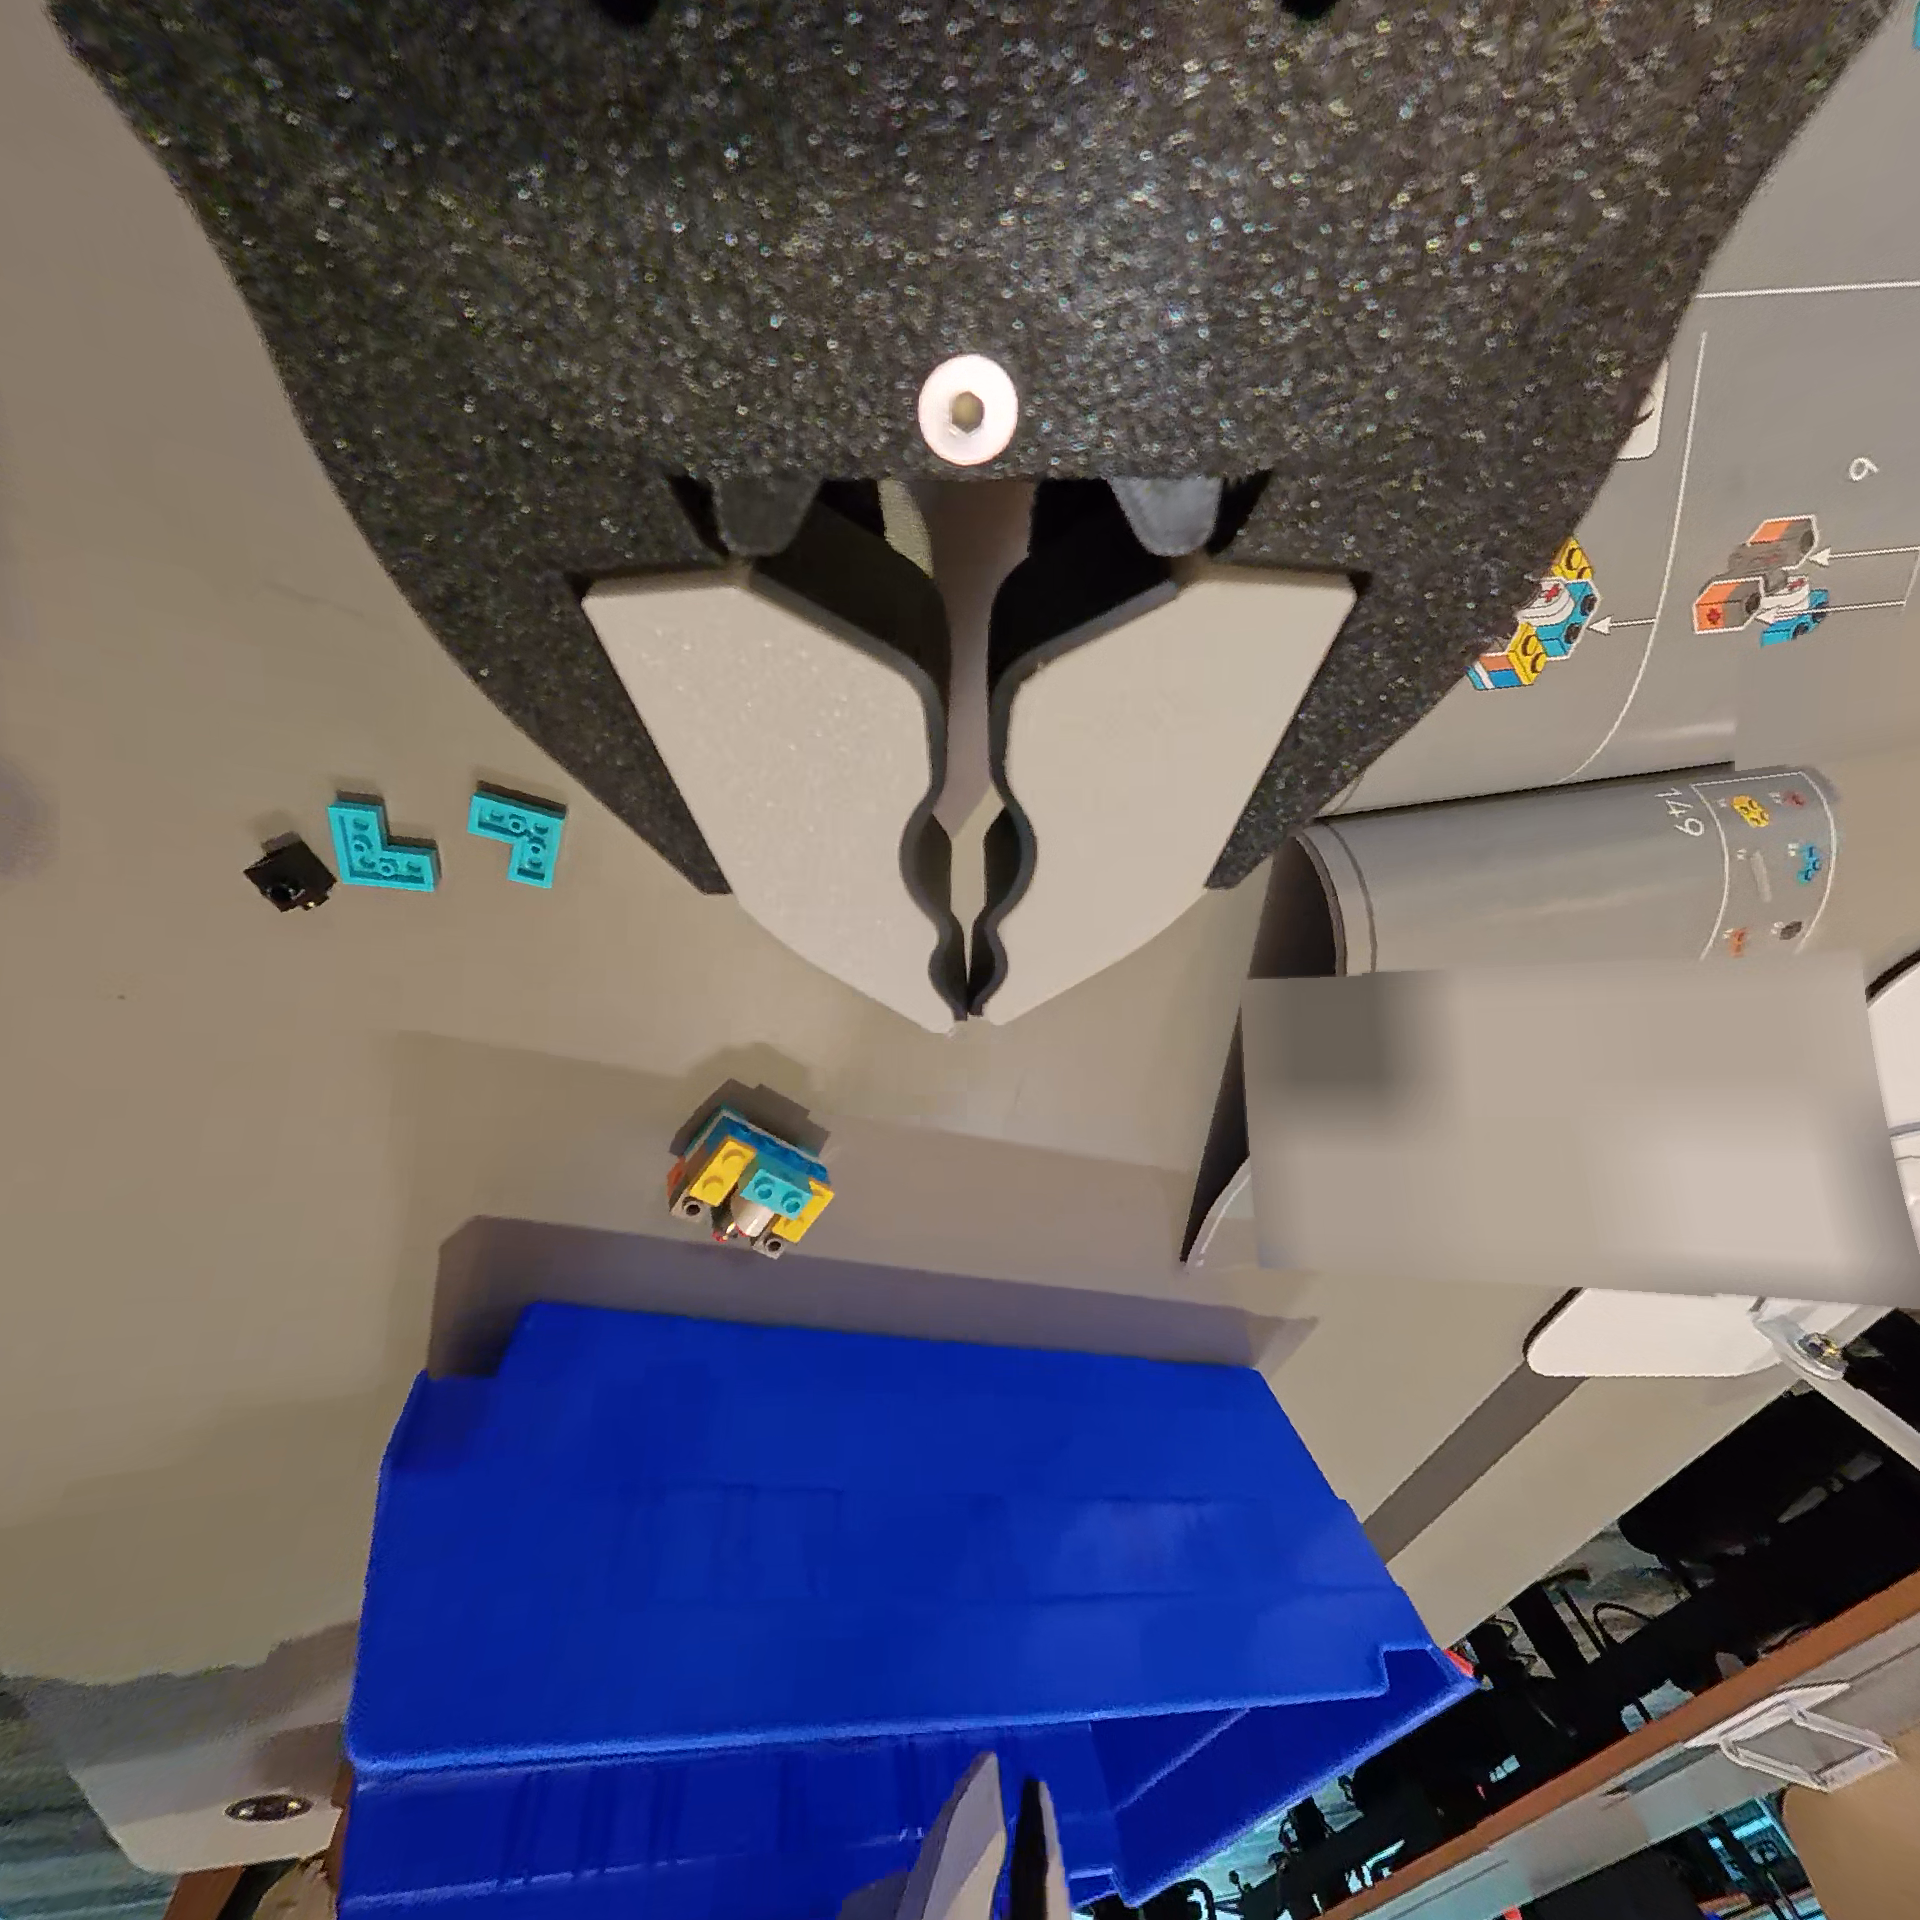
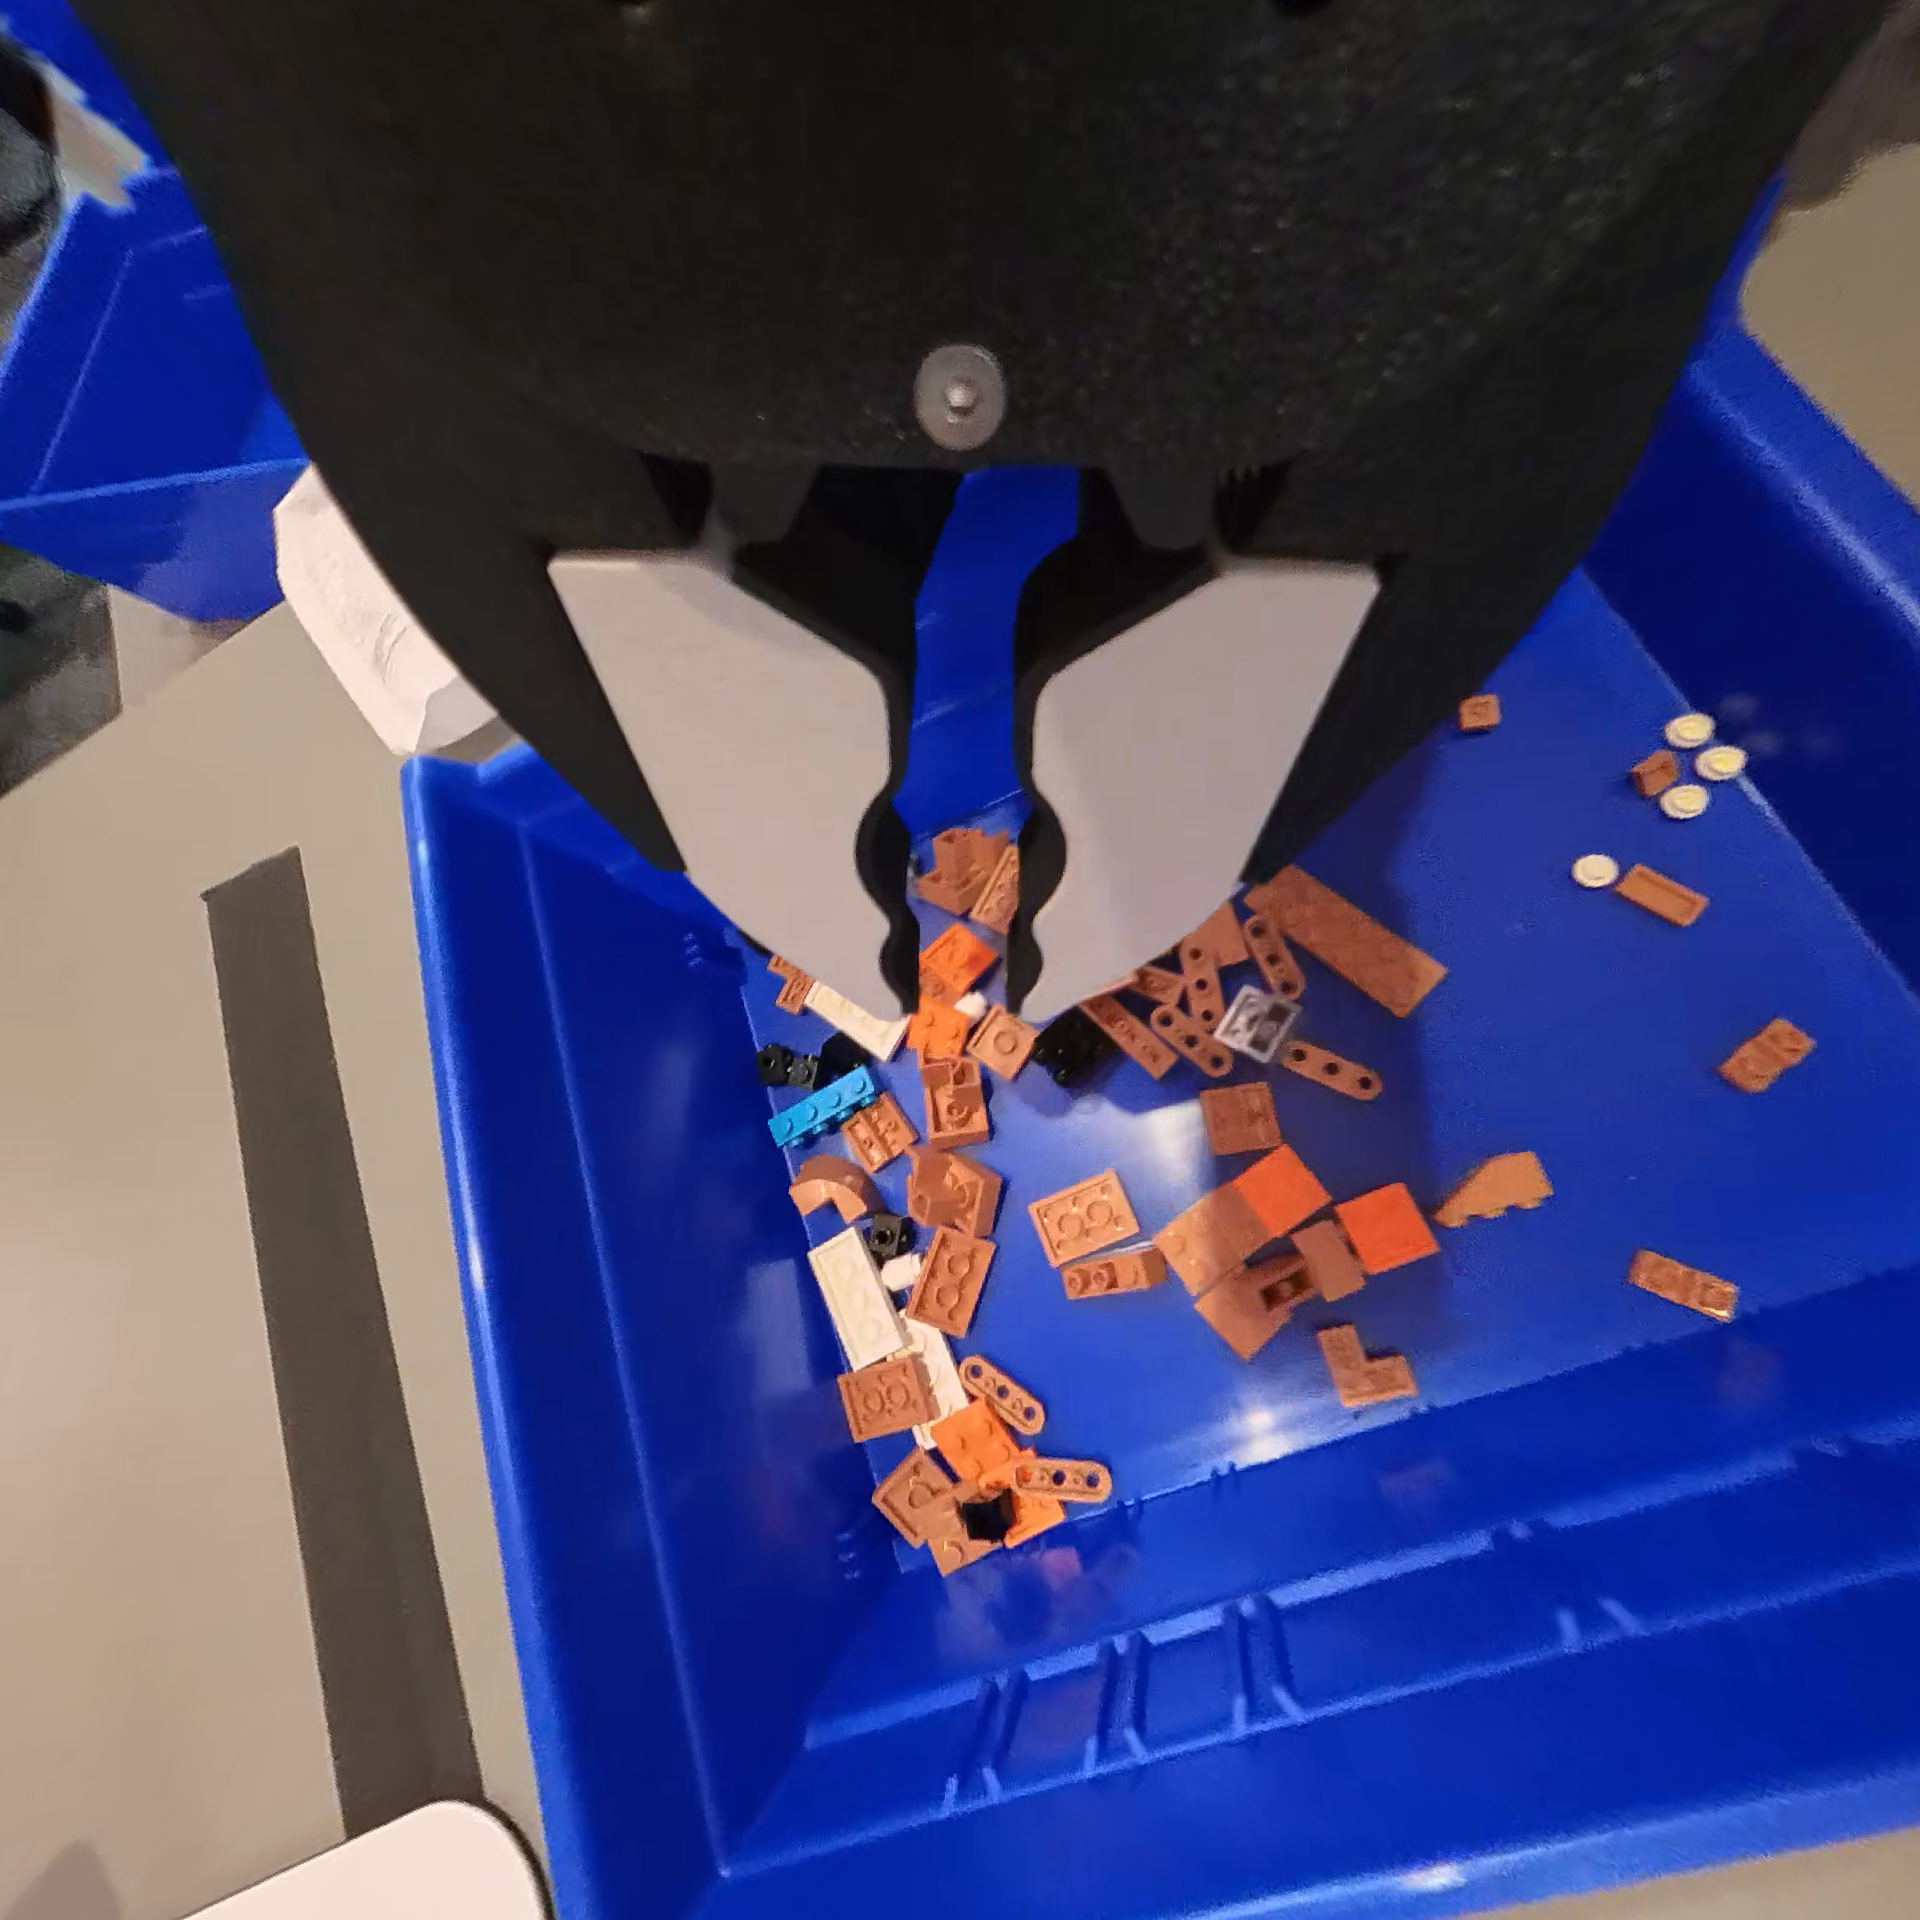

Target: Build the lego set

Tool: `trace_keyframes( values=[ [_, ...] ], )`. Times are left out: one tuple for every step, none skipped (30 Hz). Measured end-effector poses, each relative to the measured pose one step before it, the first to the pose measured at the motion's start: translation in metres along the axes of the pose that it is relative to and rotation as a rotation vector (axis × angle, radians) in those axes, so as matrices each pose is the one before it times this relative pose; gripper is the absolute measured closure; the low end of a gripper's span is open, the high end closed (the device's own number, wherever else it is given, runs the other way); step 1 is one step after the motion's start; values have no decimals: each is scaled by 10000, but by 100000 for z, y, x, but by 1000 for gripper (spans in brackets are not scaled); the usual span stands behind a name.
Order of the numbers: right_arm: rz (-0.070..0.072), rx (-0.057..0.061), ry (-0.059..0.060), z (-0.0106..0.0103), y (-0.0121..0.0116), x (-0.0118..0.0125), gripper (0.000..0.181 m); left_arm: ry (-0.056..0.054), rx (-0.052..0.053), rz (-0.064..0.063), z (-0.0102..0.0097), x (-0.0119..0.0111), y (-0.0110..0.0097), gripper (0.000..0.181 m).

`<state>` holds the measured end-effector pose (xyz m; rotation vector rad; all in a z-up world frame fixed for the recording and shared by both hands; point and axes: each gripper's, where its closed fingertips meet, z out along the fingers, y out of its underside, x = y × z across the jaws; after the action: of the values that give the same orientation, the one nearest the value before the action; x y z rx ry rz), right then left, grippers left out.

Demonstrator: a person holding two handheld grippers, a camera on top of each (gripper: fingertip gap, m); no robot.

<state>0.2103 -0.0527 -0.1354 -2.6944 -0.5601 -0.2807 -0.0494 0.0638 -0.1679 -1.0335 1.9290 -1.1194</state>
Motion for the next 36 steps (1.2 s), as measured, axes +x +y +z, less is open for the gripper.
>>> trace_keyframes(
  values=[
    [-303, -88, 0, 495, -141, 173, 166, 17, 7, -40, -12, -23, -11, 181],
    [-405, -76, 21, 485, -185, 169, 166, 9, 11, -28, -6, -18, -11, 181],
    [-500, -81, 45, 495, -213, 173, 166, 12, 8, -15, -9, -1, -10, 181],
    [-588, -79, 52, 519, -230, 179, 166, 10, 0, -10, -3, -4, -6, 181],
    [-669, -66, 47, 543, -243, 199, 166, 5, -6, 0, 8, 4, 14, 181],
    [-761, -34, 40, 558, -254, 212, 166, 7, -10, 7, 9, 17, 3, 181],
    [-793, 0, 19, 583, -248, 188, 166, 5, -10, 1, 9, 10, 16, 181],
    [-696, 5, -30, 578, -186, 141, 166, 2, -4, 5, 1, 8, 2, 181],
    [-516, -32, -71, 583, -94, 141, 167, -1, 7, 12, -8, 8, -6, 181],
    [-365, -68, -78, 557, -10, 151, 167, -1, 13, 11, -12, 14, -11, 181],
    [-293, -52, -62, 503, -17, 159, 167, -4, 16, 9, -18, 0, -20, 181],
    [-303, -25, -41, 414, -26, 125, 168, -1, 11, 11, -5, 9, -11, 181],
    [-307, 15, 22, 323, -40, 137, 169, 2, 1, 6, 1, 6, -14, 181],
    [-241, 19, 84, 246, -32, 190, 169, 1, 1, 2, -8, 5, 2, 181],
    [-174, -15, 128, 168, 26, 229, 170, 3, 8, 4, -3, 5, -7, 181],
    [-173, -11, 140, 112, 24, 208, 170, 5, 7, 7, -12, 10, -3, 181],
    [-182, 54, 108, 64, -71, 110, 170, 11, 3, 13, 1, 26, -7, 181],
    [-173, 87, 24, 44, -121, -26, 171, 8, 0, 13, -13, 20, 3, 181],
    [-165, 73, -37, 77, -123, -114, 172, 13, -5, 10, 4, 20, 13, 181],
    [-158, 12, -29, 103, -48, -80, 172, 15, -6, 11, 4, 29, 1, 181],
    [-178, -92, 19, 128, 89, 2, 172, 9, 0, 13, -1, 24, -3, 181],
    [-212, -148, 43, 150, 177, 27, 172, 10, 4, 15, -2, 15, -5, 181],
    [-209, -136, 65, 137, 167, 56, 172, 10, 4, 15, -2, 30, 3, 181],
    [-169, -90, 18, 142, 97, -3, 173, 8, 4, 15, -6, 26, -5, 181],
    [-139, -46, -97, 147, 45, -182, 174, 3, 2, 12, -3, 9, -2, 181],
    [-142, -34, -146, 165, 0, -267, 175, 2, 2, 11, -8, 21, -3, 181],
    [-174, -58, -146, 169, 45, -275, 177, 4, 0, 13, 3, 19, 6, 181],
    [-202, -100, -139, 176, 108, -240, 178, 6, -4, 14, 5, 15, -2, 181],
    [-201, -96, -88, 159, 117, -156, 179, 2, -4, 10, 9, 14, 8, 181],
    [-148, -30, -35, 82, 40, -8, 179, 6, -4, 3, -3, 6, 5, 181],
    [-58, 35, -51, -7, -33, 55, 180, 2, 0, -4, -4, -3, 3, 181],
    [18, 8, -81, 2, 1, 39, 180, 2, 6, -5, -4, -4, -14, 181],
    [16, 26, -82, 4, -8, -19, 180, -1, 12, 2, -12, 6, -18, 181],
    [-6, 33, -71, 0, -5, -49, 180, 1, 8, 3, -3, 4, -8, 181],
    [-4, 37, -102, -28, -24, -139, 179, 3, 2, 1, 1, 3, -3, 181],
    [3, 40, -133, -76, -35, -204, 178, 2, 0, 1, -8, 6, 3, 181]
  ],
)
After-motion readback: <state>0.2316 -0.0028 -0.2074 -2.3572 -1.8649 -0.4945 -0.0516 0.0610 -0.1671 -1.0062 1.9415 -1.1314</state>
